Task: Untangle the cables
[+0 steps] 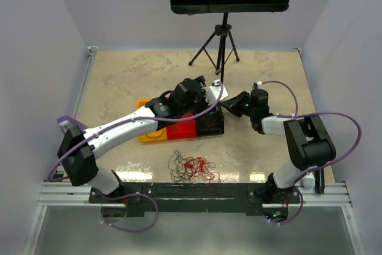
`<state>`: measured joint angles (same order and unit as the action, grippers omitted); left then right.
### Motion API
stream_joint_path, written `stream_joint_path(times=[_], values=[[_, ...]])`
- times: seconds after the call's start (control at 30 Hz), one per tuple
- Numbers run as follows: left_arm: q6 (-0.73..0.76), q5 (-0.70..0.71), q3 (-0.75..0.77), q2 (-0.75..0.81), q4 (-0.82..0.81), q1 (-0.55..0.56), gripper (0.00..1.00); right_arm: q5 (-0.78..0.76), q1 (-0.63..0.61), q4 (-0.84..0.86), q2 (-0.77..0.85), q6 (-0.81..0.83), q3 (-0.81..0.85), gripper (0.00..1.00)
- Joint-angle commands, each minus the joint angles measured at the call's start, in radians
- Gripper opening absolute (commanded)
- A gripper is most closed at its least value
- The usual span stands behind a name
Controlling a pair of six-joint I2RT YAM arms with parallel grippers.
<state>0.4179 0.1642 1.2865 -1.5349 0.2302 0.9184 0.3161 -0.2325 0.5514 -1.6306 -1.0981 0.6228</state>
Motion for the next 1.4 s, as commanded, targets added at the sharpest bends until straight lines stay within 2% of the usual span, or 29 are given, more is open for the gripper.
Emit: stream_joint_path(times=[0.0, 0.17, 0.37, 0.6, 0.8, 1.03, 1.2, 1.37], values=[[-0.044, 0.015, -0.085, 0.009, 0.054, -0.026, 0.83, 0.003, -0.002, 0.036, 0.095, -0.014, -0.02, 0.0], [-0.042, 0.031, -0.167, 0.024, 0.015, -0.035, 0.83, -0.072, -0.004, -0.04, 0.219, 0.036, -0.028, 0.0], [-0.08, 0.028, -0.168, 0.012, 0.017, -0.058, 0.83, -0.132, -0.042, -0.073, 0.347, 0.104, -0.037, 0.0], [-0.152, 0.026, -0.122, 0.022, 0.008, -0.121, 0.83, -0.181, -0.189, -0.139, 0.393, 0.236, 0.021, 0.0], [-0.199, 0.031, -0.116, 0.033, -0.003, -0.177, 0.82, -0.137, -0.295, -0.09, 0.411, 0.339, 0.018, 0.0], [-0.217, 0.031, -0.131, 0.048, -0.014, -0.182, 0.82, -0.043, -0.312, -0.1, 0.37, 0.415, 0.051, 0.0], [-0.225, 0.024, -0.133, 0.058, -0.014, -0.181, 0.82, -0.268, -0.304, -0.255, 0.319, 0.441, 0.158, 0.0], [-0.229, 0.021, -0.135, 0.071, -0.008, -0.182, 0.82, -0.348, -0.236, -0.324, 0.171, 0.463, 0.316, 0.0]])
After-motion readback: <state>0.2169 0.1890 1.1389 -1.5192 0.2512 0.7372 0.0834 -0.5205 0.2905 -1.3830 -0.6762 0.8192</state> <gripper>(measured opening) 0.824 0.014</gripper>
